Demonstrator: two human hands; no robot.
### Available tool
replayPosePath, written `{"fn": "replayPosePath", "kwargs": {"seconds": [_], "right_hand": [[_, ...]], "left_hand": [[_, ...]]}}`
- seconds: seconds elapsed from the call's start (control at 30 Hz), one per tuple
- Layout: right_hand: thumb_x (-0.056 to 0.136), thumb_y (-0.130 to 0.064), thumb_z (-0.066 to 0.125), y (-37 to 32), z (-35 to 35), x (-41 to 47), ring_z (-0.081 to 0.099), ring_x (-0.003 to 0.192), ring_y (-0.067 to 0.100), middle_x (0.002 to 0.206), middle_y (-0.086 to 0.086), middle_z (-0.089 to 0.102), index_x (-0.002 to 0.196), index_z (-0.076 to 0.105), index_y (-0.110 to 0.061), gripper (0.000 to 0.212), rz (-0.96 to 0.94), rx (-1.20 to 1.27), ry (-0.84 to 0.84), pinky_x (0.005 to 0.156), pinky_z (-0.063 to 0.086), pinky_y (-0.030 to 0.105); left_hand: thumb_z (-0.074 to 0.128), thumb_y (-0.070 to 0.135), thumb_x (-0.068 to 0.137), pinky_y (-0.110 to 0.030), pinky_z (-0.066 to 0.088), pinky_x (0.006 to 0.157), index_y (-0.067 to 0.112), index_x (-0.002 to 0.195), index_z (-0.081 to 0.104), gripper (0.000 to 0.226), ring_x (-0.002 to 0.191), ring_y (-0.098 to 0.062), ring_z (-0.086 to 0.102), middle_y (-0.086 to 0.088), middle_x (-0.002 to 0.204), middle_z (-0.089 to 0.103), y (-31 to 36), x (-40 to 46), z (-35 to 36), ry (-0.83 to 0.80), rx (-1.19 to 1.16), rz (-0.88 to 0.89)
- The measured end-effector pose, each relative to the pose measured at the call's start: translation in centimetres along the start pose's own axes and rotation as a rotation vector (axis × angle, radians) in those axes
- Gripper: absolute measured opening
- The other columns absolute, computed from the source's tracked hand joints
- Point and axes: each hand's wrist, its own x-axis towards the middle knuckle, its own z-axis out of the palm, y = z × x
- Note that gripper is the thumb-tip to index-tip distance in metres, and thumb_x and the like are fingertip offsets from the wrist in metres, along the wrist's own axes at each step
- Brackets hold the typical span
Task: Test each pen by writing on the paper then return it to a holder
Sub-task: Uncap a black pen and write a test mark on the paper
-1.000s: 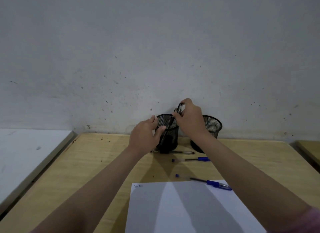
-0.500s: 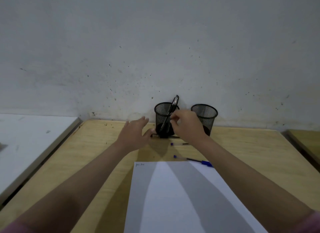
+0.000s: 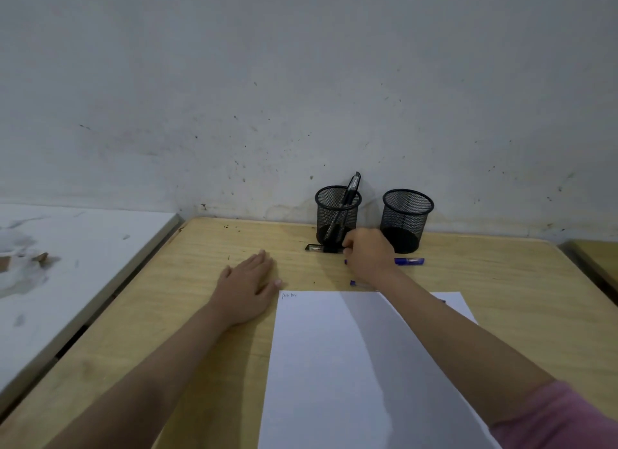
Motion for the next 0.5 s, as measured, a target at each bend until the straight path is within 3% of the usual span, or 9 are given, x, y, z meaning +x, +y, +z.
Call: {"fn": "replayPosePath", "kwargs": {"seconds": [0.13, 0.33, 0.4, 0.5], "right_hand": [[0.084, -0.013, 0.066, 0.3, 0.0, 0.3, 0.065, 0.089, 0.020, 0.091, 0.001, 0.073, 0.093, 0.073, -0.020, 0.014, -0.011, 0.074, -0.019, 0.070, 0.053, 0.030], [0.085, -0.014, 0.066, 0.3, -1.4, -0.1, 0.051, 0.093, 0.016, 0.091, -0.001, 0.072, 0.093, 0.074, -0.016, 0.011, -0.157, 0.113, 0.008, 0.071, 0.044, 0.031], [0.084, -0.015, 0.068, 0.2, -2.2, -0.5, 0.045, 0.088, 0.013, 0.089, -0.002, 0.072, 0.091, 0.075, -0.016, 0.010, -0.204, 0.154, 0.045, 0.073, 0.045, 0.034], [0.081, -0.014, 0.071, -0.2, -3.8, -1.5, 0.039, 0.082, 0.007, 0.082, -0.006, 0.070, 0.088, 0.076, -0.016, 0.009, -0.262, 0.209, 0.116, 0.066, 0.040, 0.028]], "left_hand": [[0.022, 0.066, 0.078, -0.051, 0.010, 0.114, 0.024, 0.144, 0.028, 0.078, 0.143, -0.011, 0.014, 0.005, 0.156, 0.016, -0.3, 0.2, 0.2, 0.009, -0.015, -0.011], [0.020, 0.073, 0.070, -0.052, 0.011, 0.115, 0.025, 0.143, 0.031, 0.088, 0.142, -0.012, 0.017, 0.006, 0.155, 0.019, -0.5, 0.3, 0.1, -0.006, -0.062, -0.031], [0.030, 0.073, 0.070, -0.051, 0.017, 0.114, 0.024, 0.141, 0.034, 0.087, 0.140, -0.014, 0.024, 0.004, 0.153, 0.027, -0.4, 0.2, -0.2, 0.013, -0.123, -0.048], [0.058, 0.056, 0.078, -0.032, 0.031, 0.105, 0.019, 0.137, 0.042, 0.071, 0.130, -0.016, 0.041, 0.001, 0.142, 0.046, 0.8, -0.3, -0.7, 0.128, -0.322, -0.048]]}}
